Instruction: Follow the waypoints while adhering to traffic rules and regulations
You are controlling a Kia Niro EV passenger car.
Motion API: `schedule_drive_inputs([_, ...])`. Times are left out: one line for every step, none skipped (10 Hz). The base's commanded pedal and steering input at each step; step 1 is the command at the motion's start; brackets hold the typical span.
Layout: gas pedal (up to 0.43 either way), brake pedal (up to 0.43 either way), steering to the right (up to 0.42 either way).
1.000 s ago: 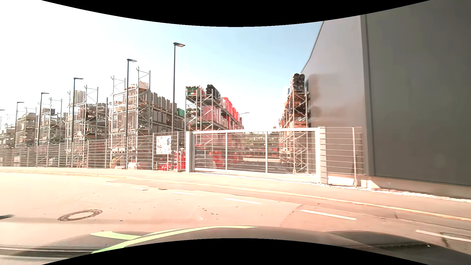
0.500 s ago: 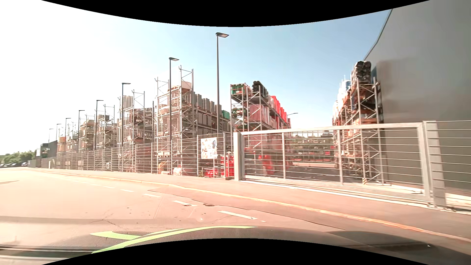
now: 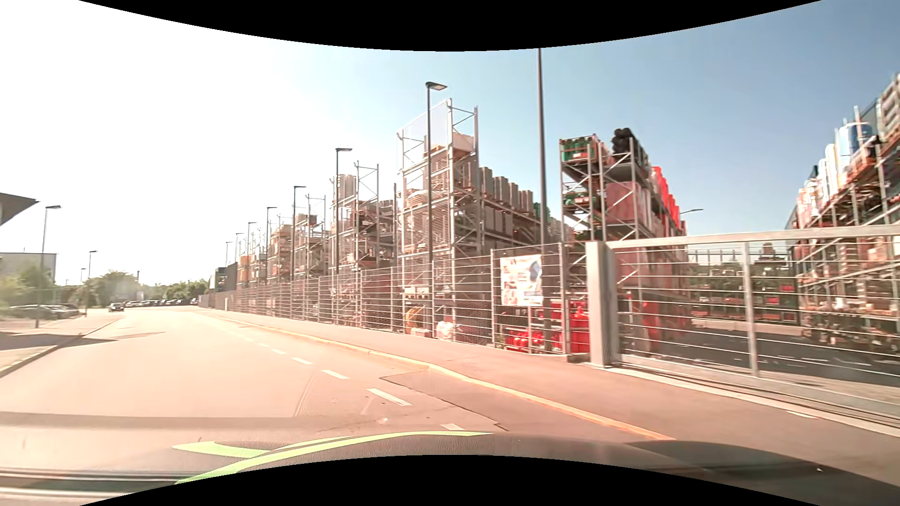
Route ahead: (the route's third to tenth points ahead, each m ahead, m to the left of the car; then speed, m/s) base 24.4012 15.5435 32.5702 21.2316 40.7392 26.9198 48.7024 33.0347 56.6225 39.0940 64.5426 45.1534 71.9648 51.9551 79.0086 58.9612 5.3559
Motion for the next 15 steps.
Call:
schedule_drive_inputs([0.228,0.000,-0.394])
schedule_drive_inputs([0.228,0.000,-0.380])
schedule_drive_inputs([0.240,0.000,-0.360])
schedule_drive_inputs([0.240,0.000,-0.341])
schedule_drive_inputs([0.240,0.000,-0.325])
schedule_drive_inputs([0.248,0.000,-0.295])
schedule_drive_inputs([0.248,0.000,-0.270])
schedule_drive_inputs([0.248,0.000,-0.248])
schedule_drive_inputs([0.248,0.000,-0.230])
schedule_drive_inputs([0.260,0.000,-0.210])
schedule_drive_inputs([0.280,0.000,-0.179])
schedule_drive_inputs([0.280,0.000,-0.149])
schedule_drive_inputs([0.280,0.000,-0.121])
schedule_drive_inputs([0.280,0.000,-0.090])
schedule_drive_inputs([0.280,0.000,-0.075])
